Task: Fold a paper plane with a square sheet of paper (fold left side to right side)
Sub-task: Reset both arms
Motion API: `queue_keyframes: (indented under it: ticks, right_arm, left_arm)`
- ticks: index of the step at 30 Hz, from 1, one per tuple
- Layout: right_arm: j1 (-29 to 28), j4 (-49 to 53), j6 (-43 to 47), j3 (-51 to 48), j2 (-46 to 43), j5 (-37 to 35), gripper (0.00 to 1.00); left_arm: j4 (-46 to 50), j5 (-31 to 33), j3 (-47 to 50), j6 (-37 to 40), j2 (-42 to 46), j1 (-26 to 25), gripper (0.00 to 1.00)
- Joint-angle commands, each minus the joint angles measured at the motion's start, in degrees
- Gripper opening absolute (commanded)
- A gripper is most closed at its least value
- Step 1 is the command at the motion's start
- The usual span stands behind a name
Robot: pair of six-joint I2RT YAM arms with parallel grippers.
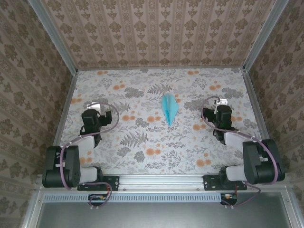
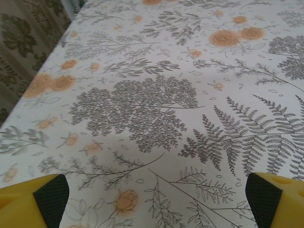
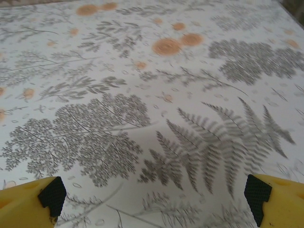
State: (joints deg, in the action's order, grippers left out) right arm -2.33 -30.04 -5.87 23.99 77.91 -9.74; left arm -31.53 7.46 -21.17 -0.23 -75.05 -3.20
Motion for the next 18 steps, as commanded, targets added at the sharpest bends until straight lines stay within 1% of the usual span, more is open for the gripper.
queue_keyframes:
  ticks: [1, 3, 4, 5, 7, 8, 10, 11, 12, 14, 18]
  right_arm:
    - [0.3, -11.54, 4.9, 0.98, 4.54, 5.02, 1.0]
    - [0.56, -15.82, 5.45, 0.04, 7.96, 6.69, 1.0]
    - [0.55, -18.8, 5.29, -0.68, 9.56, 6.84, 1.0]
    - [1.11, -19.99, 4.24, -1.2, 9.68, 5.9, 1.0]
    - [1.88, -19.38, 3.56, -0.89, 9.79, 6.49, 1.0]
    - [1.88, -18.73, 3.49, -0.7, 9.65, 6.54, 1.0]
    - [1.95, -18.77, 3.49, -0.58, 9.73, 6.53, 1.0]
    - [1.98, -18.82, 3.5, -0.6, 9.81, 6.52, 1.0]
    - [1.97, -18.82, 3.54, -0.6, 9.76, 6.47, 1.0]
    - [1.89, -18.82, 3.57, -0.7, 9.74, 6.4, 1.0]
    - [1.54, -18.92, 3.85, -0.78, 9.71, 5.98, 1.0]
  left_arm:
    - [-11.44, -7.57, 0.21, 4.61, -2.19, 0.61, 1.0]
    - [-16.65, -9.27, 1.51, 4.98, -4.62, 1.31, 1.0]
    - [-20.91, -9.95, 2.77, 4.84, -6.55, 1.68, 1.0]
    - [-25.01, -10.23, 3.86, 4.81, -8.9, 1.92, 1.0]
    - [-32.34, -10.91, 5.16, 5.07, -13.35, 2.13, 1.0]
    - [-31.93, -10.67, 4.86, 5.01, -13.83, 2.22, 1.0]
    - [-23.59, -10.19, 1.7, 3.69, -12.35, 2.82, 1.0]
    - [-21.62, -9.77, -0.29, 3.52, -13.2, 3.04, 1.0]
    - [-16.78, -9.33, -2.49, 3.12, -13.16, 3.2, 1.0]
    - [-18.11, -9.09, -2.03, 3.1, -13.28, 3.2, 1.0]
    - [-16.88, -9.07, -2.21, 2.96, -12.86, 3.15, 1.0]
